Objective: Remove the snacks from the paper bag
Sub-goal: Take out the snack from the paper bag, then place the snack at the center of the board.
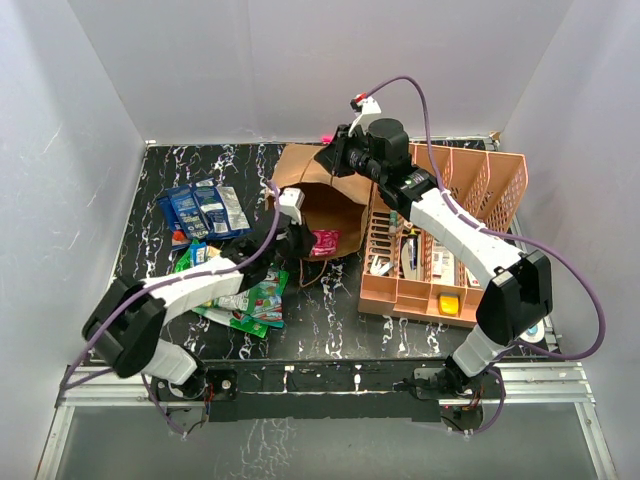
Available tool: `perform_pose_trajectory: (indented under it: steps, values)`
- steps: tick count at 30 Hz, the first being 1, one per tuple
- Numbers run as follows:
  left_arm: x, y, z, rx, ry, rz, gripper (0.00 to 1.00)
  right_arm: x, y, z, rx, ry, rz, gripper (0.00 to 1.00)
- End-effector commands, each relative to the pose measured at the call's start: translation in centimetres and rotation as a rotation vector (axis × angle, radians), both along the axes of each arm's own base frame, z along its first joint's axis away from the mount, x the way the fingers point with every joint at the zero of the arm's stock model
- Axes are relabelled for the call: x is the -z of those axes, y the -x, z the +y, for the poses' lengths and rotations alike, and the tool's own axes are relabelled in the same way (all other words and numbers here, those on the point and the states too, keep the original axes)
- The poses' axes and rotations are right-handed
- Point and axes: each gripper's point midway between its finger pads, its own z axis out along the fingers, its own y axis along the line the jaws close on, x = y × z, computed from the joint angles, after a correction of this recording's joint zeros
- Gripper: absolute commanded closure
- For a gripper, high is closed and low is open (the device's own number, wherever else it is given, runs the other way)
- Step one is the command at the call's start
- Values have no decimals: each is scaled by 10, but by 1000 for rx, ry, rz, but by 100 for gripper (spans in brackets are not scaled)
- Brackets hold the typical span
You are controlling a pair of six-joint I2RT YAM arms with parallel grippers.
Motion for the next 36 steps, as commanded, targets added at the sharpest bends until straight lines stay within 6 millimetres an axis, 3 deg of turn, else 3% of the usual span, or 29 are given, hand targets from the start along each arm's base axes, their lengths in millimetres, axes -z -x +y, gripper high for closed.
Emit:
perform_pose_trajectory:
  steps: [1,7,13,17,20,23,30,36]
  values:
    - [-31,29,12,41,9,18,100,-40,-8,-5,45,-33,-110,93]
    - [-52,65,51,31,-46,32,100,-41,-13,-12,84,-43,-105,93]
    - [-104,88,104,-80,-71,-77,100,-37,-17,-16,109,-75,-74,93]
    - [-125,88,161,-329,-110,-133,100,-43,-15,-14,92,-97,-78,93]
    - [-117,84,202,-559,-177,-131,100,-51,-11,-15,85,-113,-87,93]
    - [-98,80,225,-714,-237,-122,100,-58,-7,-15,77,-123,-97,93]
    - [-40,72,236,-918,-309,-27,100,-66,0,-20,78,-127,-108,93]
    - [-6,69,234,-932,-319,-19,100,-62,4,-20,69,-126,-99,93]
